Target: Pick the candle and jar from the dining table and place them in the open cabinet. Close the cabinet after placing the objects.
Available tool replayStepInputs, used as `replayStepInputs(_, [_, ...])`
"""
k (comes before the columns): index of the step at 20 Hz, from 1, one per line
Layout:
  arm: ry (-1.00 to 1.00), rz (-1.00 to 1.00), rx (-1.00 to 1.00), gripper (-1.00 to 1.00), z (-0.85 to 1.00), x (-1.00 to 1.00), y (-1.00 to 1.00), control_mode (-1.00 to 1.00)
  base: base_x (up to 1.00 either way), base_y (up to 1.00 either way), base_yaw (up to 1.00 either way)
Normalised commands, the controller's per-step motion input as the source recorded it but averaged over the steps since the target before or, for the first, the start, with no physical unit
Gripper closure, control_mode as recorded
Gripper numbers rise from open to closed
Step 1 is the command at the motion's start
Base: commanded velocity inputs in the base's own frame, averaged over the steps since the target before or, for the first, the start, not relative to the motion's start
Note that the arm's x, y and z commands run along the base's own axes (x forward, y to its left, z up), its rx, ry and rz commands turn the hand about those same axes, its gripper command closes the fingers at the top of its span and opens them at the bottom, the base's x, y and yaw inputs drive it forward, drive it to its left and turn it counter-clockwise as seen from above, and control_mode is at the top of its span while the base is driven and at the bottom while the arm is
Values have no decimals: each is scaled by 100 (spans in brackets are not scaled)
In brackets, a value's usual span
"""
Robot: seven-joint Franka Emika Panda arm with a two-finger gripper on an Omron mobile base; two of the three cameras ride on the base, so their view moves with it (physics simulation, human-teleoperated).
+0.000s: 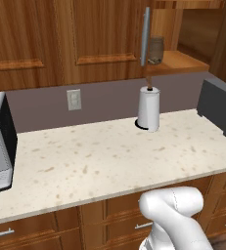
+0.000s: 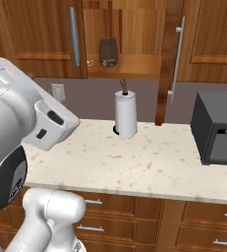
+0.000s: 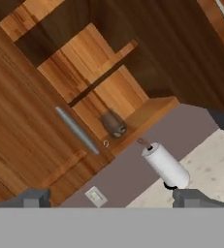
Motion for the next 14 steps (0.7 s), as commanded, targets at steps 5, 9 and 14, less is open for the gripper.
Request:
replayStepInputs(5, [-4, 0, 27, -100, 0, -84, -30, -100, 0, 0, 0])
replayStepInputs(9, [-4, 0, 18, -100, 0, -62, -27, -100, 0, 0, 0])
replayStepInputs(14, [-6, 0, 5, -100, -4, -34, -30, -100, 0, 0, 0])
